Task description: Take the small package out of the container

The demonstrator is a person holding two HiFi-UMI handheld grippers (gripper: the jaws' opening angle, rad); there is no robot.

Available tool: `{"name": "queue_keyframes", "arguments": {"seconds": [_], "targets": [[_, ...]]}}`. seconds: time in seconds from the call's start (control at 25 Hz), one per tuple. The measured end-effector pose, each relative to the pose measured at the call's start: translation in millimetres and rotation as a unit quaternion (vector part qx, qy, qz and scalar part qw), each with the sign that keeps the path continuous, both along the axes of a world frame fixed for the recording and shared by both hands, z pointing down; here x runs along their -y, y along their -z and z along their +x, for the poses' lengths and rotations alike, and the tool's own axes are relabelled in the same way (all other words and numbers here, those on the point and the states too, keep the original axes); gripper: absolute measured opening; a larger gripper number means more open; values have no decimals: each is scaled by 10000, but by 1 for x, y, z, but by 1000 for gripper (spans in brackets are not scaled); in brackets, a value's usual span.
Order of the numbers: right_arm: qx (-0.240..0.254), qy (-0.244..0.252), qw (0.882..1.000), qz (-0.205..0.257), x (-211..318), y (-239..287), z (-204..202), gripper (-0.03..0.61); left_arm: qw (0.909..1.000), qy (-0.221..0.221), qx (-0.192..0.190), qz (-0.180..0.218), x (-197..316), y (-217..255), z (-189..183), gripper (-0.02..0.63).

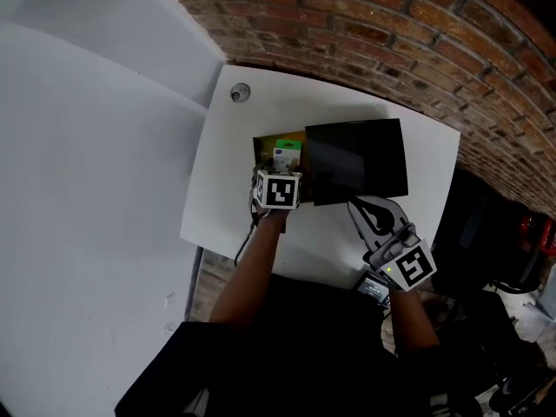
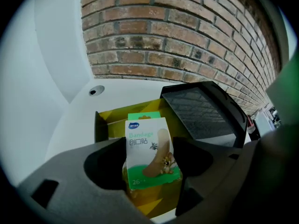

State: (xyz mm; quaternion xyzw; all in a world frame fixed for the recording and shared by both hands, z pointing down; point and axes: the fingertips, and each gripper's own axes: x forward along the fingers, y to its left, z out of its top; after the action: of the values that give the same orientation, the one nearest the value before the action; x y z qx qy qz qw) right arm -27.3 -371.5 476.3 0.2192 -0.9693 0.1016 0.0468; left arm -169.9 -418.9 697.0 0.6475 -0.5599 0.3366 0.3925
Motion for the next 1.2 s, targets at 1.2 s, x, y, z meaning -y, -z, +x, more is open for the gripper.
{"name": "queue_keyframes", "arguments": {"seconds": [1.2], "targets": [[215,-282,9942,1019,-45,80,48,6,9600,-410,-269,2758,-38,236,0,324]]}}
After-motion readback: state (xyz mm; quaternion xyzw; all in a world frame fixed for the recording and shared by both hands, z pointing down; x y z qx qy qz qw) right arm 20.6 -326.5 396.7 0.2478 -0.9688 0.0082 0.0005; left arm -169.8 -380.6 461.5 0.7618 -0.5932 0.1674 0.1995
